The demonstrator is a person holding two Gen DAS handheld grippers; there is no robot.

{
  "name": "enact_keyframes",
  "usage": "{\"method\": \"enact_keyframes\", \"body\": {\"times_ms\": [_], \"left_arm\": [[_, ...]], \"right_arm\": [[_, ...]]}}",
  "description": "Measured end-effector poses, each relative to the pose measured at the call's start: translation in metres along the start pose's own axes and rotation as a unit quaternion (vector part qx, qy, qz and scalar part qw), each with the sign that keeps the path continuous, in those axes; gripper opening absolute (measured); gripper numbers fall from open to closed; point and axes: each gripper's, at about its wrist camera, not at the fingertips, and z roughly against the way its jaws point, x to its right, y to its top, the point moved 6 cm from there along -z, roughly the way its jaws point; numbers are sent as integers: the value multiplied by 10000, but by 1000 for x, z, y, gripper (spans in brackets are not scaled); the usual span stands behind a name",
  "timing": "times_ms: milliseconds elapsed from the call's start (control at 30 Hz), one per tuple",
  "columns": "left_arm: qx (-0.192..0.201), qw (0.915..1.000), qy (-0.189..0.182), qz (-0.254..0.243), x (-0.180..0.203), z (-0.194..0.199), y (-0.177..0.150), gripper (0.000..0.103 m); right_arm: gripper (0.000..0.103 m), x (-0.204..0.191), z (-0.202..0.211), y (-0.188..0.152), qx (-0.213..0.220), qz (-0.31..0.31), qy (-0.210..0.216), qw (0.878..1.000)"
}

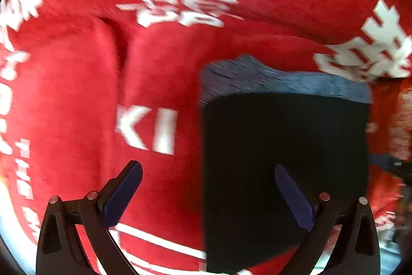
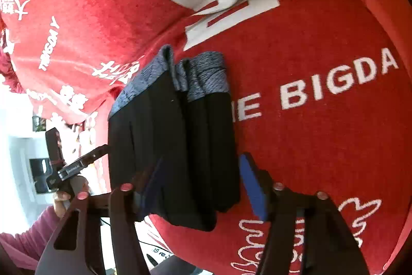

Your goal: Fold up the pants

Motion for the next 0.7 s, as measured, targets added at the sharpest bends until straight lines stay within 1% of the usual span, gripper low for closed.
{"method": "enact_keyframes", "body": {"times_ms": [67,133,200,300,400,500,533,633,700], "left_arm": [[-168,9986,-493,55,5,-4,-2,103],[-251,9973,-684,24,7,-10,-2,103],[-349,9964,-773,9,7,-17,-5,103],[-468,9948,-903,113,2,-31,-5,103],[-424,9932,-1077,138,7,-41,-2,103],[-402,9920,-1192,62,20,-49,2,103],[-385,9920,-1205,-13,28,-52,3,103],[-264,9931,-1110,-269,42,-56,8,103],[-244,9936,-1064,-282,46,-58,10,103]], "right_arm": [[79,-2,-2,0,-118,64,262,9996],[79,-3,-5,-1,-191,114,463,9987],[79,0,-11,-1,-287,182,624,9975],[79,6,-17,-1,-406,204,734,9963],[80,14,-28,5,-499,203,971,9938],[80,13,-41,10,-622,240,1345,9887],[81,11,-44,11,-659,268,1442,9870],[82,6,-57,14,-713,507,1498,9848],[82,4,-59,15,-698,572,1541,9839]]}}
